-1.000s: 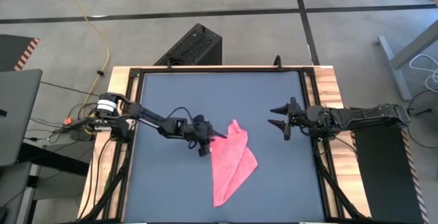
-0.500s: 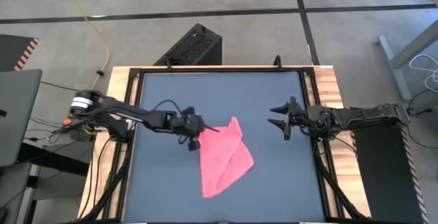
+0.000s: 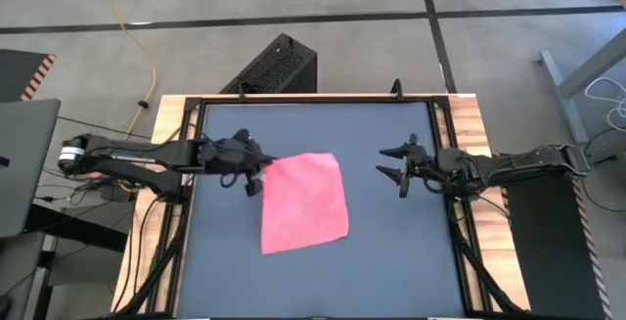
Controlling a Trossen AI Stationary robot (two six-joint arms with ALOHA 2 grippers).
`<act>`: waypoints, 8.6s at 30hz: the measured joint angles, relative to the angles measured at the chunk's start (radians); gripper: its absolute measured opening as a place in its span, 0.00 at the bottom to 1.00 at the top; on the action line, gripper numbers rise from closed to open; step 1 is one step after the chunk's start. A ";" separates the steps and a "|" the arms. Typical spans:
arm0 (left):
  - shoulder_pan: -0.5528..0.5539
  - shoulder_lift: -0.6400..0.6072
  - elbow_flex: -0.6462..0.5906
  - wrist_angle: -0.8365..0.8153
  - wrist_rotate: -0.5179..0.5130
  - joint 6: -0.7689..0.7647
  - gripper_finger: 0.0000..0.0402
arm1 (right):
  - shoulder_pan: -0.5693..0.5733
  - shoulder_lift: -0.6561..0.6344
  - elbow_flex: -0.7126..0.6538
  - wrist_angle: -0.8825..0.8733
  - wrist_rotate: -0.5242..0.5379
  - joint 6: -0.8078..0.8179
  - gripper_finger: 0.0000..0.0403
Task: Roll towel
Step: Fold the microfiber towel
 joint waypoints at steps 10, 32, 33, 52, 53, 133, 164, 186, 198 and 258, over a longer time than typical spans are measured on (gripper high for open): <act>0.116 0.041 0.000 -0.296 -0.045 -0.111 0.00 | -0.123 0.324 0.025 0.198 -0.002 0.046 0.65; 0.161 0.347 0.000 -0.311 -0.058 -0.106 0.00 | -0.360 1.378 0.837 -0.056 -0.185 0.072 0.65; 0.161 0.345 0.000 -0.308 -0.058 -0.107 0.00 | -0.359 1.398 0.853 -0.061 -0.185 0.065 0.65; 0.138 0.254 0.000 -0.241 -0.067 -0.074 0.00 | -0.296 1.267 0.898 -0.194 -0.179 -0.052 0.08; 0.132 0.220 0.000 -0.231 -0.059 -0.072 0.00 | -0.290 1.229 0.900 -0.211 -0.179 -0.062 0.08; 0.242 0.311 -0.015 0.430 0.347 0.149 0.38 | -0.249 1.261 0.899 -0.222 -0.266 -0.196 0.05; 0.398 0.611 0.049 0.579 0.658 0.217 0.38 | -0.221 1.261 0.900 -0.163 -0.293 -0.213 0.05; 0.398 0.611 0.049 0.587 0.679 0.210 0.00 | -0.208 1.242 0.899 -0.199 -0.285 -0.236 0.18; 0.434 0.603 0.049 0.592 0.622 0.218 0.00 | -0.177 1.023 0.818 -0.550 -0.256 0.126 0.49; 0.488 -0.008 0.049 0.403 0.583 0.295 0.00 | -0.082 0.639 0.906 -0.751 0.111 -0.507 0.02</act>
